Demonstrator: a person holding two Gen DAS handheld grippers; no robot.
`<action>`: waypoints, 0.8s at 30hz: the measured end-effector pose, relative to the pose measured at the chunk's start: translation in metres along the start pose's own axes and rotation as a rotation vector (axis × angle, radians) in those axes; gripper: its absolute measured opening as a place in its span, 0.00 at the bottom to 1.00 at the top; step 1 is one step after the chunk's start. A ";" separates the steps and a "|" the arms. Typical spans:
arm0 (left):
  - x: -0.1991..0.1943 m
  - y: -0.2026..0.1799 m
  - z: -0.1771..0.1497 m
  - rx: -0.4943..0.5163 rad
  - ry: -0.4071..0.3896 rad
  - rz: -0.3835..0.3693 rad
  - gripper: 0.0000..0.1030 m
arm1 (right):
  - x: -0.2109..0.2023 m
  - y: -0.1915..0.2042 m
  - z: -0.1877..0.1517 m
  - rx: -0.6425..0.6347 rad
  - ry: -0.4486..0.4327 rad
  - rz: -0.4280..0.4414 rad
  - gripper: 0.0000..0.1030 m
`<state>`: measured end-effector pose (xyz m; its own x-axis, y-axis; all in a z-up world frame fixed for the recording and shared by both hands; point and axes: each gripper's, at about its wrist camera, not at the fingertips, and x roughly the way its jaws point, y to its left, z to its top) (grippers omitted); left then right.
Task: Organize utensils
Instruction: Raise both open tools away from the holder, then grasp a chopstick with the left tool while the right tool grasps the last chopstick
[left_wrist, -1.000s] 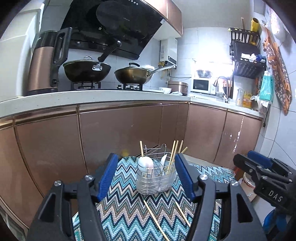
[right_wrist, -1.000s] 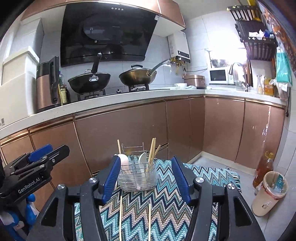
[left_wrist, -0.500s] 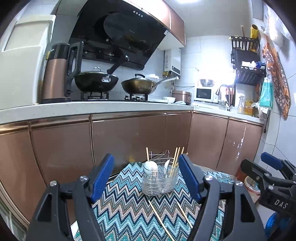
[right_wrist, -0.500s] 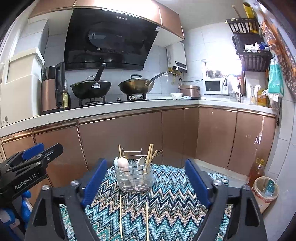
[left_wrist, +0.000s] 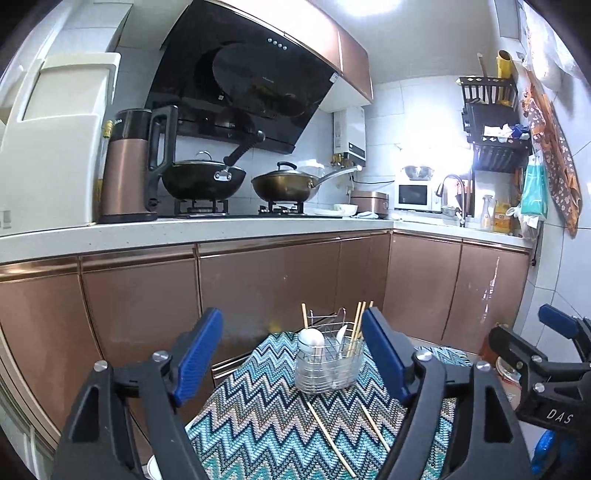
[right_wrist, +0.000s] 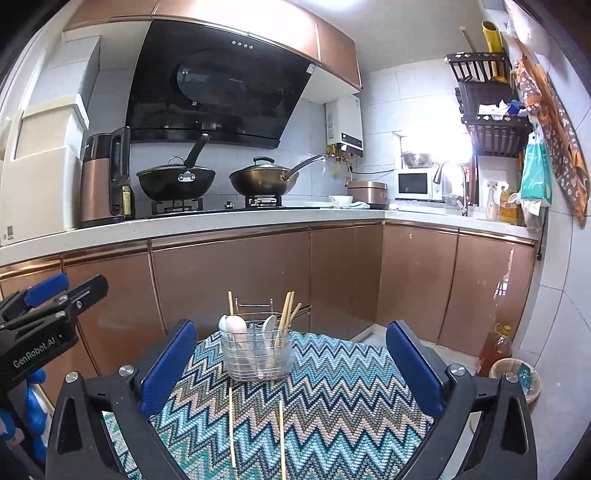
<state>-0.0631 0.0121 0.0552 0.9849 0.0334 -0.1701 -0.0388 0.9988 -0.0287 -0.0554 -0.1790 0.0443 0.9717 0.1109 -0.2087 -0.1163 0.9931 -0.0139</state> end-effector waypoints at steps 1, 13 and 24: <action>-0.001 -0.001 0.000 0.004 -0.001 0.004 0.76 | -0.001 0.001 0.000 -0.002 -0.004 -0.007 1.00; -0.004 0.000 -0.001 0.007 0.005 0.032 0.80 | -0.018 -0.002 -0.002 -0.014 -0.068 -0.065 1.00; 0.017 0.002 -0.010 0.014 0.049 0.031 0.80 | 0.005 -0.008 -0.010 0.030 -0.039 -0.019 1.00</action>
<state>-0.0481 0.0139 0.0420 0.9737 0.0630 -0.2190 -0.0665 0.9978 -0.0087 -0.0514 -0.1864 0.0335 0.9810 0.0929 -0.1704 -0.0922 0.9957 0.0120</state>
